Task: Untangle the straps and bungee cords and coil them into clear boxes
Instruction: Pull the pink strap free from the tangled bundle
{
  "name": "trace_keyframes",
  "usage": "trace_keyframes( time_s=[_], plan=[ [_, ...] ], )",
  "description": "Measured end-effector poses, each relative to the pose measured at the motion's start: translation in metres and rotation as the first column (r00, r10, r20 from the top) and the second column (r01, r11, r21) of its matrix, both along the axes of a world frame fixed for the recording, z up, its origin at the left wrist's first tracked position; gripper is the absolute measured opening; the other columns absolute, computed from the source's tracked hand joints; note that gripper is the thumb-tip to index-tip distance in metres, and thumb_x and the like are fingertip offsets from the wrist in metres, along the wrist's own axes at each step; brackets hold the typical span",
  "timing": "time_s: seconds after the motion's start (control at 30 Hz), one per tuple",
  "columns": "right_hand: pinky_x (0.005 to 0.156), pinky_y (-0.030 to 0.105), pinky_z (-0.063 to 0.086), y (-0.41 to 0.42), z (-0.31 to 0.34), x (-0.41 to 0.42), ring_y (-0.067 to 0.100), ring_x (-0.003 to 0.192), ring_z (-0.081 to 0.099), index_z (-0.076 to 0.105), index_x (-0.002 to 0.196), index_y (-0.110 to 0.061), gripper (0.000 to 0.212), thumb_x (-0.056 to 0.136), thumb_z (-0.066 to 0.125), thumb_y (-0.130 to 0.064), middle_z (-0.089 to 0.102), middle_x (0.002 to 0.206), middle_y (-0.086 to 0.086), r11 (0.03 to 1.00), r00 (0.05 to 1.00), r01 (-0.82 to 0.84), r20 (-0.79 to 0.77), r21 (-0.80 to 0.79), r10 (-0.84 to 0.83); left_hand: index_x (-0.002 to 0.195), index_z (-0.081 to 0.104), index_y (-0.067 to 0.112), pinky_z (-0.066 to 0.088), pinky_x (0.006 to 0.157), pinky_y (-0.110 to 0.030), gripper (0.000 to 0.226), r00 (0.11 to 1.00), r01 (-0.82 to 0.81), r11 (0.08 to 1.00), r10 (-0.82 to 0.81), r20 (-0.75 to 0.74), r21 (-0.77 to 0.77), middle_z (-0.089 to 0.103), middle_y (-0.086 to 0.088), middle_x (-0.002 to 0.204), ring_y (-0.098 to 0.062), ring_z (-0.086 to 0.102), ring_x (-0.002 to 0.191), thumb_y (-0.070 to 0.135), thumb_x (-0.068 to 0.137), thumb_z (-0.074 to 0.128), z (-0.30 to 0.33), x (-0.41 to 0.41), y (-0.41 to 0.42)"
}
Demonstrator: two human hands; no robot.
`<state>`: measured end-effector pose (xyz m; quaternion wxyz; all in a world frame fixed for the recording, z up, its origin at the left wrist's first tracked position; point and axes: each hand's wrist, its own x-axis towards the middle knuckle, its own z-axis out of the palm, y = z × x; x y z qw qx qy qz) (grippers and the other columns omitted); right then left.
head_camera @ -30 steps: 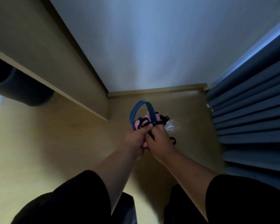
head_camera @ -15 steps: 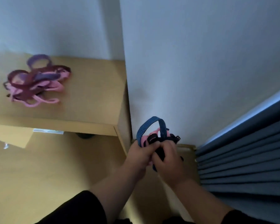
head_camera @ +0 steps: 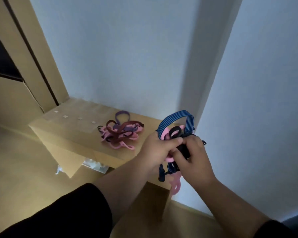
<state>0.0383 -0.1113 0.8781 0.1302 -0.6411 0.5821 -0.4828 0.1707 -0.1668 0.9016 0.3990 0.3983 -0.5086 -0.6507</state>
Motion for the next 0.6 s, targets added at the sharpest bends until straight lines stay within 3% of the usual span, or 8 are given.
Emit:
trace_keyframes(
  time_s=[0.13, 0.2, 0.3, 0.4, 0.5, 0.6],
  plan=[
    [0.076, 0.024, 0.047, -0.044, 0.022, 0.043, 0.003, 0.093, 0.051, 0.06, 0.091, -0.029, 0.005, 0.092, 0.065, -0.029, 0.051, 0.095, -0.009, 0.999, 0.999, -0.04, 0.014, -0.018, 0.04, 0.072, 0.065, 0.014, 0.047, 0.044, -0.021, 0.016, 0.995, -0.072, 0.993, 0.077, 0.057, -0.094, 0.061, 0.0, 0.053, -0.008, 0.059, 0.046, 0.011, 0.082, 0.078, 0.033, 0.043, -0.036],
    [0.076, 0.025, 0.047, -0.068, 0.028, 0.061, 0.003, 0.093, 0.051, 0.058, 0.09, -0.035, 0.009, 0.093, 0.065, -0.029, 0.05, 0.096, -0.011, 0.997, 0.997, -0.067, 0.026, -0.024, 0.068, 0.075, 0.067, 0.009, 0.049, 0.043, -0.023, 0.013, 0.988, -0.125, 0.987, 0.133, 0.075, -0.099, 0.061, -0.004, 0.057, -0.011, 0.062, 0.051, 0.011, 0.084, 0.076, 0.042, 0.061, -0.054],
    [0.077, 0.016, 0.041, -0.106, 0.033, 0.081, 0.001, 0.096, 0.05, 0.06, 0.091, -0.027, 0.007, 0.092, 0.067, -0.024, 0.05, 0.096, -0.012, 0.995, 0.996, -0.089, 0.025, -0.054, 0.09, 0.09, 0.074, 0.006, 0.057, 0.059, -0.034, 0.011, 0.983, -0.158, 0.98, 0.167, 0.08, -0.118, 0.068, -0.011, 0.071, -0.023, 0.069, 0.068, 0.013, 0.082, 0.077, 0.051, 0.083, -0.083],
    [0.075, 0.007, 0.036, -0.147, 0.037, 0.097, -0.002, 0.096, 0.049, 0.059, 0.092, -0.028, 0.009, 0.092, 0.067, -0.024, 0.048, 0.096, -0.015, 0.989, 0.991, -0.13, 0.028, -0.071, 0.133, 0.071, 0.071, 0.014, 0.053, 0.055, -0.027, 0.012, 0.969, -0.187, 0.965, 0.212, 0.124, -0.186, 0.065, -0.004, 0.061, -0.015, 0.064, 0.055, 0.013, 0.081, 0.077, 0.056, 0.102, -0.121],
    [0.076, 0.009, 0.037, -0.185, 0.038, 0.109, -0.001, 0.095, 0.049, 0.055, 0.089, -0.037, 0.012, 0.094, 0.063, -0.03, 0.048, 0.096, -0.014, 0.978, 0.984, -0.172, 0.019, -0.122, 0.176, 0.071, 0.069, 0.008, 0.056, 0.056, -0.029, 0.014, 0.965, -0.169, 0.957, 0.21, 0.16, -0.238, 0.066, -0.006, 0.062, -0.016, 0.064, 0.057, 0.015, 0.081, 0.075, 0.06, 0.115, -0.157],
    [0.073, 0.021, 0.047, -0.228, 0.037, 0.113, 0.009, 0.089, 0.055, 0.059, 0.087, -0.038, 0.011, 0.095, 0.059, -0.03, 0.052, 0.094, -0.006, 0.969, 0.971, -0.231, 0.032, -0.087, 0.235, 0.067, 0.074, 0.027, 0.056, 0.054, -0.024, 0.021, 0.972, -0.16, 0.96, 0.194, 0.136, -0.231, 0.07, 0.0, 0.064, -0.01, 0.069, 0.06, 0.012, 0.081, 0.076, 0.06, 0.122, -0.199]
  ],
)
